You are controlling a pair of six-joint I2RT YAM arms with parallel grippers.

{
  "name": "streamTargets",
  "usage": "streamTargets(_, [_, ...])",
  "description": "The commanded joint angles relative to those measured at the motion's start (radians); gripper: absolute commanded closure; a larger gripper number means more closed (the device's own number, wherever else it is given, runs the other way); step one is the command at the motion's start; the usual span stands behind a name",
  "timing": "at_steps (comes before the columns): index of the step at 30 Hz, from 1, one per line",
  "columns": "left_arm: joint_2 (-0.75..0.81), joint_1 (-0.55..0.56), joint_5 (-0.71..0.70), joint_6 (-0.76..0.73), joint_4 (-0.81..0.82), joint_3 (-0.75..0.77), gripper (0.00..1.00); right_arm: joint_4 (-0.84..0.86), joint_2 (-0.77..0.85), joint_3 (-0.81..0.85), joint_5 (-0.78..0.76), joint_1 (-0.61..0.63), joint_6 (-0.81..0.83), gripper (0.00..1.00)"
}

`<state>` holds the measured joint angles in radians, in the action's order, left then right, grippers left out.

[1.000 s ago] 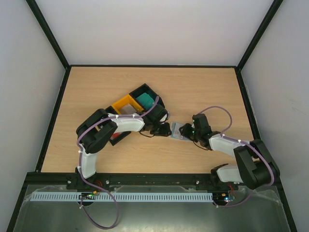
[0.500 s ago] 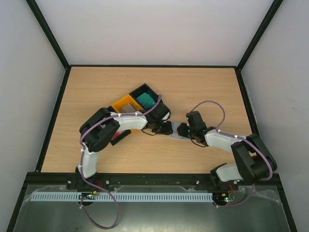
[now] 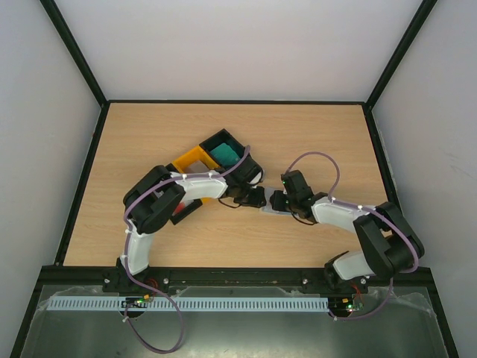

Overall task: Put the credit cards into the card holder
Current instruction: Insert the credit card into the card holder.

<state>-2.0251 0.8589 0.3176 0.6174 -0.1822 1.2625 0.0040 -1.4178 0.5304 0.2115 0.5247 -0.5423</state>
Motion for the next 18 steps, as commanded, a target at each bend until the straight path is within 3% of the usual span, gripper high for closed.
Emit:
streamTargets(1, [-0.047,-0.003,-0.044,-0.027,-0.067,-0.006,0.73,-0.056,0.011,0.014,-0.004,0.035,-0.023,0.58])
streamTargets(3, [-0.036,-0.003,-0.052,-0.028,-0.071,-0.010,0.72,-0.099,0.040,0.013,-0.110,0.035,-0.065,0.49])
streamTargets(8, [0.023,-0.010,-0.067,-0.017,-0.072,-0.036,0.64,-0.217,0.169,-0.012,-0.343,0.034,-0.180,0.39])
streamTargets(13, [0.131,-0.005,-0.047,-0.042,-0.037,-0.094,0.40,-0.306,0.369,-0.054,-0.485,0.034,-0.242,0.30])
streamTargets(18, [0.213,0.000,-0.062,-0.061,-0.007,-0.138,0.24,-0.363,0.555,-0.115,-0.559,0.034,-0.320,0.29])
